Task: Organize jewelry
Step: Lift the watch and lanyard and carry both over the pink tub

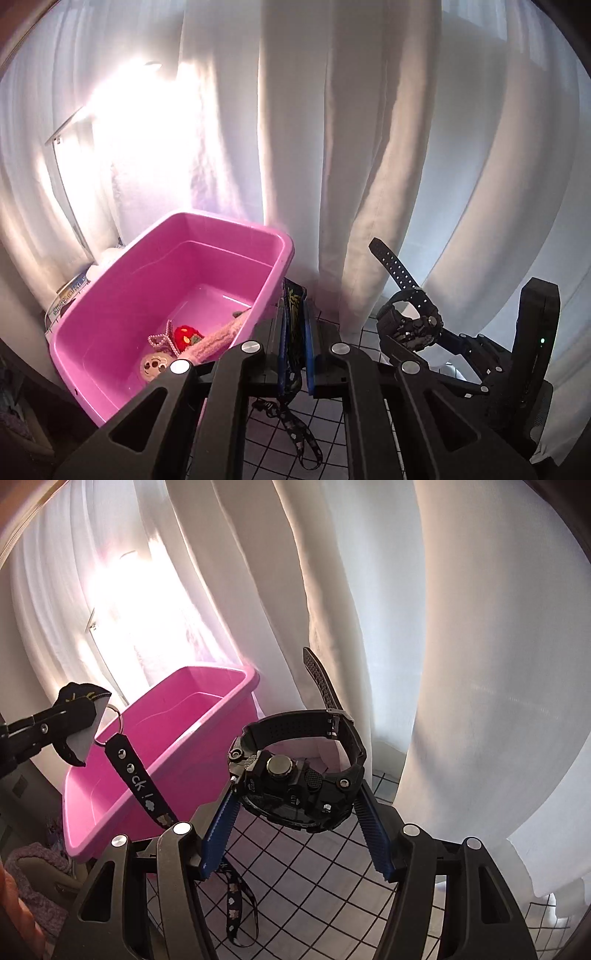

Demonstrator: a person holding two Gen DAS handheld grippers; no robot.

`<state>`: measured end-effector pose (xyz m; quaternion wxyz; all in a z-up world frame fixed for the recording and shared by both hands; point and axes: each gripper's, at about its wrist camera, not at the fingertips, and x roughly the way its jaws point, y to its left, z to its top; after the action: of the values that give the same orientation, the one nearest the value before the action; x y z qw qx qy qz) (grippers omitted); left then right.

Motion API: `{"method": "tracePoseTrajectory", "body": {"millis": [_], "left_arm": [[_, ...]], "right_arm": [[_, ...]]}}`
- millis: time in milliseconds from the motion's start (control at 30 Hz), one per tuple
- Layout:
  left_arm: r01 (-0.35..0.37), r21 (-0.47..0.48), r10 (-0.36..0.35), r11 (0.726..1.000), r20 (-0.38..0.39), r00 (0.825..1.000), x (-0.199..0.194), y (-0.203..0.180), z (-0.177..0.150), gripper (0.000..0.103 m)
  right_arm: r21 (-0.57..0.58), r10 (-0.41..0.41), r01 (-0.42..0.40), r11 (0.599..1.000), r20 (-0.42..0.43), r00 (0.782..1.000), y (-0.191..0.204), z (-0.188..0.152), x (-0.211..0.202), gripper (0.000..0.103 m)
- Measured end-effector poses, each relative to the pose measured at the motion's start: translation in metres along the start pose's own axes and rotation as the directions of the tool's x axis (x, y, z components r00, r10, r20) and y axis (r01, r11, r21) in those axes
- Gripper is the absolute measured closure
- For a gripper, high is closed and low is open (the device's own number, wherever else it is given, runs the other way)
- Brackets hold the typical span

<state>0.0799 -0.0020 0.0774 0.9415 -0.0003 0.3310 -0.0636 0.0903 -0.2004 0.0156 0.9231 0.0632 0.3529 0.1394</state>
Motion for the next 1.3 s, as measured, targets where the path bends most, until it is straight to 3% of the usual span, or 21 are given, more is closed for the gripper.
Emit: {"method": "tracePoseTrajectory", "body": {"millis": [167,400,767,900,967,1167,1300], "left_arm": [[-0.021,0.012,0.02,1.0,0.074,0.997,-0.021,0.022,0.042,0.095],[-0.078,-0.015,0.079,0.997,0.118,0.99,-0.031,0.077,0.093,0.095],[-0.228,-0.078,0.237,0.971,0.146,0.961,-0.033,0.184,0.142,0.094],[-0.26,-0.099,0.271,0.96,0.116,0.956,-0.024,0.218,0.14,0.094],[-0.257,-0.103,0.265,0.961,0.076,0.961,-0.012,0.231,0.132,0.094],[-0.228,-0.094,0.223,0.969,-0.065,0.973,0.039,0.234,0.083,0.094],[-0.214,-0.12,0.192,0.97,-0.171,0.966,0.074,0.235,0.047,0.094]], "right_arm": [[-0.02,0.008,-0.007,1.0,0.06,0.998,0.021,0.029,-0.017,0.042],[-0.078,0.05,-0.042,0.996,0.105,0.993,0.069,0.072,-0.019,0.042],[-0.156,0.154,-0.138,0.978,0.096,0.983,0.156,0.123,0.029,0.042],[-0.173,0.181,-0.167,0.971,0.066,0.981,0.181,0.13,0.055,0.042],[-0.176,0.19,-0.181,0.968,0.037,0.981,0.196,0.127,0.068,0.042],[-0.161,0.167,-0.18,0.97,-0.09,0.982,0.213,0.111,0.122,0.042],[-0.148,0.131,-0.157,0.976,-0.168,0.977,0.208,0.094,0.142,0.042]]}}
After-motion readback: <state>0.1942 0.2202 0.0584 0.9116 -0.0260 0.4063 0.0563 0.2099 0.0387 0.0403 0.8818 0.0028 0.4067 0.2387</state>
